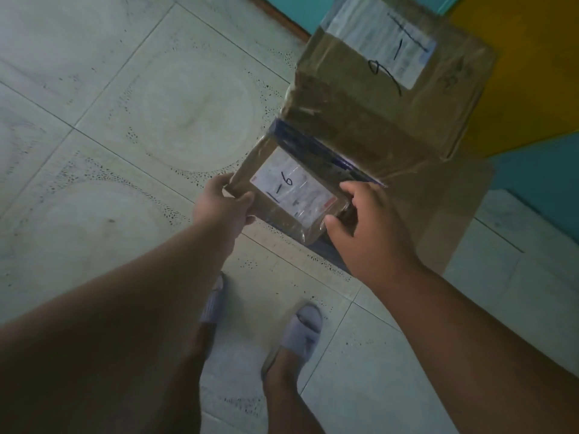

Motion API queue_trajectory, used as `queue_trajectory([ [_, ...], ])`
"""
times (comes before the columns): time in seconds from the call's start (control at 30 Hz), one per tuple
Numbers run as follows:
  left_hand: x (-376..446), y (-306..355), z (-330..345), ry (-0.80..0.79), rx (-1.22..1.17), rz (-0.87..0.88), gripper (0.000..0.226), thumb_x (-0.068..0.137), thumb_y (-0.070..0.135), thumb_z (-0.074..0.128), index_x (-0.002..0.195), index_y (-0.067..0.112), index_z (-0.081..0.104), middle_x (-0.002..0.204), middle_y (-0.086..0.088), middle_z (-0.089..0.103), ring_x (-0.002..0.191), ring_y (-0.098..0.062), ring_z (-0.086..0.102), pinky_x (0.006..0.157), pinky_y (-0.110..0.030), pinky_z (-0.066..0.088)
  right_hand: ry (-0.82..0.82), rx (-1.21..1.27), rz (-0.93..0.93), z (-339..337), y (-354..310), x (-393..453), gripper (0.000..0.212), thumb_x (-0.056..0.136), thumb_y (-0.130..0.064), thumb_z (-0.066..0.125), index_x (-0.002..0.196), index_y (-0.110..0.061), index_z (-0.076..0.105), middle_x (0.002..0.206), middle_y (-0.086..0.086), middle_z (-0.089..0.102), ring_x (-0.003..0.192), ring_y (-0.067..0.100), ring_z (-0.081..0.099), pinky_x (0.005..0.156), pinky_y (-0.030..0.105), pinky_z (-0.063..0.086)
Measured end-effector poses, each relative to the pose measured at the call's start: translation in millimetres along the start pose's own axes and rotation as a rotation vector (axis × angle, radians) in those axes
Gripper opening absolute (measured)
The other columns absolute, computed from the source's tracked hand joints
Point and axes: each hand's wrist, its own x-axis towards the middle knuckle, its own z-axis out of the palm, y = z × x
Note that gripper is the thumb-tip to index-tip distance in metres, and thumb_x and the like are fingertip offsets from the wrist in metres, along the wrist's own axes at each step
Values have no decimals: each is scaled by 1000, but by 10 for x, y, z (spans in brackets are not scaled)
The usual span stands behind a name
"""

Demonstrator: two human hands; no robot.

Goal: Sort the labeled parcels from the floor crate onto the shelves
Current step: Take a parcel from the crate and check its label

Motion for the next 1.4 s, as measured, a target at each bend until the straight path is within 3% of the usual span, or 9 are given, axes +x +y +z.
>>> queue_trajectory([
  [0.2,-690,192,-582,-128,-16,27,33,85,7,72,113,22,62,88,-8,75,76,-19,76,74,-39,62,-316,126,40,-266,-313,-72,82,90,-51,65,156,-32,20,162,-1,26,142,24,37,110,48,42],
  [0.47,-2452,914,-961,-308,-76,41,34,87,0,69,117,13,60,99,-21,72,86,-32,74,80,-48,61,-301,315,156,-1744,-813,-1335,77,83,-40,78,146,-37,33,143,-3,49,125,19,54,97,34,49],
  [0.57,-3071,1176,-912,-436,-13,145,26,92,2,63,114,17,59,107,-20,68,85,-27,73,78,-45,62,-183,341,267,-2229,-911,-1964,84,73,-46,84,141,-35,36,133,-4,57,116,19,61,94,40,56],
  [0.7,-4015,1575,-514,-753,119,314,41,97,7,59,133,22,49,115,-12,70,99,-29,72,83,-52,59,150,465,441,-2853,-883,-3017,58,82,-37,80,129,-34,47,109,-18,59,94,4,62,63,3,43],
  [0.77,-4556,1681,-259,-855,219,424,45,93,13,65,132,28,47,112,-4,72,99,-26,71,85,-52,59,324,563,516,-3078,-768,-3550,39,86,-33,76,117,-32,53,103,-20,64,83,-4,64,52,1,41],
  [0.93,-5888,1542,418,-859,610,871,63,88,39,70,141,35,36,123,12,58,95,-1,57,73,-22,49,761,705,613,-3529,-366,-4783,32,89,-29,73,117,-34,58,107,-17,72,77,-17,65,57,1,44],
  [1.1,-7174,890,1300,-1042,633,1188,60,86,45,71,138,35,42,124,17,56,103,-1,58,83,-25,52,1038,697,614,-3860,364,-6064,39,91,-22,70,121,-39,53,106,-26,64,77,-29,56,56,-4,39],
  [1.23,-8201,224,1974,-1187,548,1227,51,82,41,72,127,35,48,117,18,62,100,-4,62,88,-37,55,1162,669,658,-4009,1091,-7060,52,90,-29,71,137,-35,51,124,-17,66,100,-7,66,64,3,49],
  [1.4,-9099,-345,2738,-1280,616,1293,49,87,32,72,131,31,50,113,24,60,100,4,60,89,-37,53,1282,674,694,-4287,1900,-7987,41,89,-24,71,127,-34,58,117,-14,70,97,-5,68,66,6,51],
])
